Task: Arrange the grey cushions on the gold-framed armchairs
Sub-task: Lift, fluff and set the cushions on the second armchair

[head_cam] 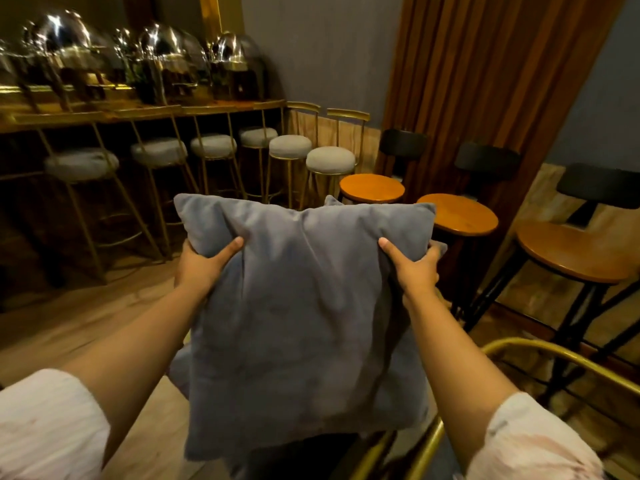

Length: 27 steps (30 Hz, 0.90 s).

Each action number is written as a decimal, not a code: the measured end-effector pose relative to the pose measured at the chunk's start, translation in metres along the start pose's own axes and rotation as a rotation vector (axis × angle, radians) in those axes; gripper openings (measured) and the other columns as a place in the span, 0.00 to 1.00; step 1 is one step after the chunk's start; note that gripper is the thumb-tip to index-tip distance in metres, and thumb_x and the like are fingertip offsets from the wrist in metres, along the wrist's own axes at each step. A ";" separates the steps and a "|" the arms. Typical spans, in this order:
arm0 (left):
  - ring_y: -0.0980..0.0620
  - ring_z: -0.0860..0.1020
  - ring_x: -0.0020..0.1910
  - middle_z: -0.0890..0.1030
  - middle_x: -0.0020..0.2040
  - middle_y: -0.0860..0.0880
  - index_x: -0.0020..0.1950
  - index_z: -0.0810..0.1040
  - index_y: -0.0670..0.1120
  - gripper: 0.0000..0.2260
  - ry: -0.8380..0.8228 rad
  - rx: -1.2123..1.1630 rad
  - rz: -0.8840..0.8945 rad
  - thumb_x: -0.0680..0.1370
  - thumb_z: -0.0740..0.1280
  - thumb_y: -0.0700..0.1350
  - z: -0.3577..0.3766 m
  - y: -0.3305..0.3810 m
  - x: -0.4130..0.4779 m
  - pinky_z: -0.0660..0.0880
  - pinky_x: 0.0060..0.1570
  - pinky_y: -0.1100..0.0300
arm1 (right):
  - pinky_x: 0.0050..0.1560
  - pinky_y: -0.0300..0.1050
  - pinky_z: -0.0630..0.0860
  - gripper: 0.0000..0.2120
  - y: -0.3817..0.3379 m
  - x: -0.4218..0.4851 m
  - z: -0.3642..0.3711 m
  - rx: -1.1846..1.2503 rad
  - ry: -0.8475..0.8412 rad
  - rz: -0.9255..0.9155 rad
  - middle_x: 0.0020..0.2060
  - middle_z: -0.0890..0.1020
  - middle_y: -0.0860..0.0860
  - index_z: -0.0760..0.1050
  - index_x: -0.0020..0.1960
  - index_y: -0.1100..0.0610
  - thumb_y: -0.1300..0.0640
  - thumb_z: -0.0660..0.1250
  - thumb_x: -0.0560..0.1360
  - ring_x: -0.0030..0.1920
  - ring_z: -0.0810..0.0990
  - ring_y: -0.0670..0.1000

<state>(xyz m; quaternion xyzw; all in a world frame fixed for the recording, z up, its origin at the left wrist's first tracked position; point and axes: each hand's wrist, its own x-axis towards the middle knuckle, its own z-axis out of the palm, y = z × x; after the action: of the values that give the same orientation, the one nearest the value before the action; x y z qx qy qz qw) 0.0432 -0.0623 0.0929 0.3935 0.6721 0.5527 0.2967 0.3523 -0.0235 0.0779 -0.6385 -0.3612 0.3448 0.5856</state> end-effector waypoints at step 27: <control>0.32 0.36 0.75 0.31 0.76 0.38 0.76 0.33 0.57 0.47 -0.581 0.743 -0.097 0.70 0.62 0.69 0.106 -0.148 0.222 0.40 0.72 0.36 | 0.74 0.63 0.39 0.44 0.138 0.079 0.200 -0.844 -0.232 0.102 0.77 0.34 0.52 0.36 0.76 0.42 0.33 0.60 0.72 0.77 0.35 0.58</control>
<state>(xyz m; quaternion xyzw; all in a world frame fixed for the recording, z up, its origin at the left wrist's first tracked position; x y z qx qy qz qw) -0.0120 0.1705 -0.0662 0.5796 0.7309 0.1274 0.3371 0.2274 0.1371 -0.0765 -0.7957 -0.5018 0.2651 0.2114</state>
